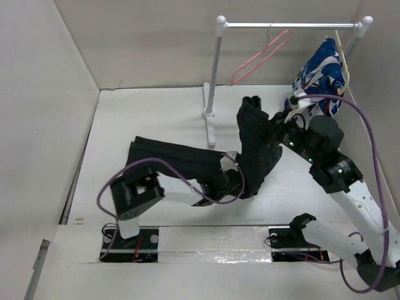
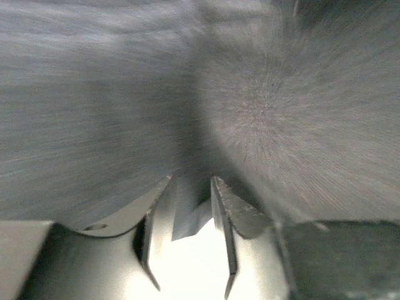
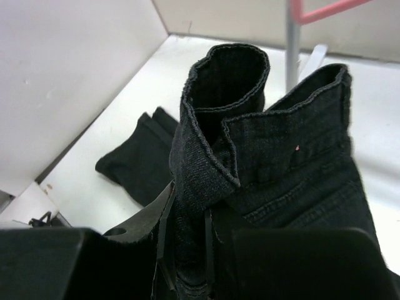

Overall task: Place the trousers on the hanger
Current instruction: Fold the trousers at the center of the board.

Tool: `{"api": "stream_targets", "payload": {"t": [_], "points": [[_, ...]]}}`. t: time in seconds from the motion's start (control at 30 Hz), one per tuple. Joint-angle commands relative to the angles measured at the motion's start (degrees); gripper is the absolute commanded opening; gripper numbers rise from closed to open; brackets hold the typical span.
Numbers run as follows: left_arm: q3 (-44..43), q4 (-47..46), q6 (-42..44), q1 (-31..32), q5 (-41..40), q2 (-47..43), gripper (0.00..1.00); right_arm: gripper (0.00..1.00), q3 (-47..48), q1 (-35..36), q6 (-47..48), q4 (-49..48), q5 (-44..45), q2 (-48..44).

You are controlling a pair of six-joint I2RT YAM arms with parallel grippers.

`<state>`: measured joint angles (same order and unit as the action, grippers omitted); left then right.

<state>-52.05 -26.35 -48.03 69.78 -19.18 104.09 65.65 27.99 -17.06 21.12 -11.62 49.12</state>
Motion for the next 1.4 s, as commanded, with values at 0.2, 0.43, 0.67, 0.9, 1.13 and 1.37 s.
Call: {"api": "stream_targets", "payload": {"t": [0.2, 0.43, 0.67, 0.9, 1.13, 1.37], "points": [[17.3, 14.1, 2.4, -7.6, -9.2, -44.2, 0.28, 0.0, 6.8, 12.5, -1.0, -14.2, 14.0, 10.7], [18.0, 29.9, 5.8, -22.4, -4.6, -73.7, 0.31, 0.0, 16.1, 18.5, -1.4, -18.7, 16.3, 24.7], [7.8, 40.9, 9.3, -24.9, -8.6, -82.9, 0.33, 0.0, 27.0, 26.7, -1.9, -24.3, 16.0, 43.2], [4.2, 45.4, 8.1, -24.9, -15.7, -88.8, 0.36, 0.58, 46.0, 35.9, -4.9, -24.7, 10.8, 69.3], [4.9, 49.6, 5.4, -24.9, -17.7, -91.4, 0.49, 0.94, 40.0, 36.7, -4.6, -26.7, 10.6, 67.2], [12.7, 42.1, 5.2, -24.9, -11.8, -84.2, 0.51, 0.22, 3.4, 34.8, -5.4, -34.5, 21.6, 42.6]]}}
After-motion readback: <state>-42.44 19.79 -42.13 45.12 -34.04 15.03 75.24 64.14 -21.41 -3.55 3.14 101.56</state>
